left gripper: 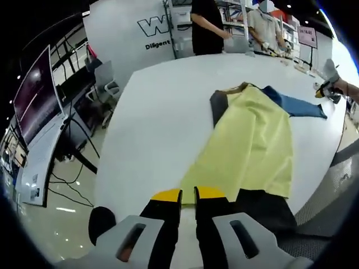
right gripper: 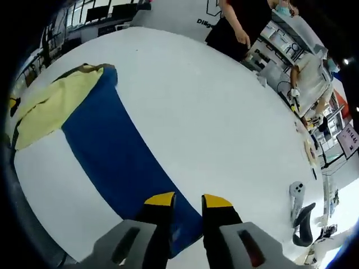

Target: Fold the garment on the visible template until the final outline fits inside the template.

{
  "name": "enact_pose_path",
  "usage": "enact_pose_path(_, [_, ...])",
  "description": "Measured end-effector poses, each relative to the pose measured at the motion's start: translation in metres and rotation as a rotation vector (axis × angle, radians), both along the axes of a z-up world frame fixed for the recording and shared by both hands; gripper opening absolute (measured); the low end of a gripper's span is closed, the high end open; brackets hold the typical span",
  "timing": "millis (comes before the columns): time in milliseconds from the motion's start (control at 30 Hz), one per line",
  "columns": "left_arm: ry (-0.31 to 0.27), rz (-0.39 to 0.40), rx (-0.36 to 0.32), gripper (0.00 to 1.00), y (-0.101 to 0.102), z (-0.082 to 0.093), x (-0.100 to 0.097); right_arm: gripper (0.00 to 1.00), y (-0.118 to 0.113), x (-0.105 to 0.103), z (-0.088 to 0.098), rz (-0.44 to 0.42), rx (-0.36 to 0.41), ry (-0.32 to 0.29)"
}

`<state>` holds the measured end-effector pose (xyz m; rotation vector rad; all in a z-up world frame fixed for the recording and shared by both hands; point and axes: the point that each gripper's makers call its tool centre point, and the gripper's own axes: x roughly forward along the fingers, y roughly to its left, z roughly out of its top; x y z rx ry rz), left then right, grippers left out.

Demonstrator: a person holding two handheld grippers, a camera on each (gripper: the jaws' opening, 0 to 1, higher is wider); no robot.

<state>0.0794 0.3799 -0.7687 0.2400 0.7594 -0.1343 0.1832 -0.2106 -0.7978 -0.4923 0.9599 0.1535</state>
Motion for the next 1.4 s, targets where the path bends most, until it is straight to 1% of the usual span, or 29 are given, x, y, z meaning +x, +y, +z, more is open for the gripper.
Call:
enact_pose_path(67, [-0.014, -0.006, -0.002, 0.12, -0.001, 0.006, 0.005, 0.14, 0.011, 0.005, 0.005, 0.015, 0.021, -0.013])
enact_pose_path(133, [-0.028, -0.017, 0.004, 0.12, -0.001, 0.01, 0.01, 0.14, 0.017, 0.008, 0.007, 0.029, 0.025, -0.021])
enact_pose_path(267, [-0.037, -0.026, 0.008, 0.12, -0.002, 0.012, 0.019, 0.15, 0.028, 0.012, 0.008, 0.049, 0.042, -0.021])
enact_pose_path(333, [-0.044, -0.033, 0.019, 0.12, -0.004, 0.015, 0.024, 0.15, 0.035, 0.015, 0.008, 0.052, 0.062, -0.025])
enact_pose_path(367, [-0.046, -0.039, 0.013, 0.12, -0.006, 0.015, 0.026, 0.16, 0.037, 0.015, 0.008, 0.053, 0.069, -0.027])
enact_pose_path(400, [-0.047, -0.044, 0.007, 0.12, -0.007, 0.016, 0.028, 0.16, 0.046, 0.018, 0.009, 0.066, 0.092, -0.035])
enact_pose_path(467, [-0.049, -0.061, 0.007, 0.12, -0.012, 0.017, 0.032, 0.16, 0.055, 0.021, 0.01, 0.083, 0.118, -0.051])
enact_pose_path(500, [-0.047, -0.078, 0.014, 0.12, -0.016, 0.017, 0.036, 0.16, 0.064, 0.024, 0.011, 0.097, 0.138, -0.056])
enact_pose_path(667, [-0.054, -0.127, 0.008, 0.12, -0.031, 0.017, 0.05, 0.16, 0.085, 0.033, 0.014, 0.144, 0.158, -0.077])
enact_pose_path(733, [-0.061, -0.145, -0.001, 0.12, -0.037, 0.018, 0.056, 0.16, 0.09, 0.036, 0.015, 0.157, 0.163, -0.082])
enact_pose_path(833, [-0.067, -0.162, -0.035, 0.12, -0.046, 0.019, 0.065, 0.16, 0.099, 0.04, 0.016, 0.178, 0.167, -0.085])
enact_pose_path(933, [-0.067, -0.183, -0.022, 0.12, -0.052, 0.018, 0.074, 0.16, 0.109, 0.046, 0.017, 0.193, 0.185, -0.092])
enact_pose_path(1000, [-0.068, -0.19, -0.029, 0.12, -0.055, 0.018, 0.078, 0.17, 0.113, 0.048, 0.017, 0.199, 0.194, -0.095])
enact_pose_path(1033, [-0.072, -0.199, -0.037, 0.12, -0.06, 0.018, 0.084, 0.17, 0.118, 0.05, 0.016, 0.205, 0.198, -0.096])
enact_pose_path(1167, [-0.08, -0.237, -0.023, 0.12, -0.069, 0.017, 0.097, 0.17, 0.129, 0.056, 0.017, 0.231, 0.206, -0.102])
enact_pose_path(1300, [-0.078, -0.264, -0.044, 0.13, -0.078, 0.013, 0.11, 0.17, 0.143, 0.063, 0.014, 0.257, 0.216, -0.1])
enact_pose_path(1400, [-0.065, -0.278, -0.059, 0.14, -0.083, 0.009, 0.114, 0.17, 0.152, 0.069, 0.012, 0.27, 0.234, -0.098])
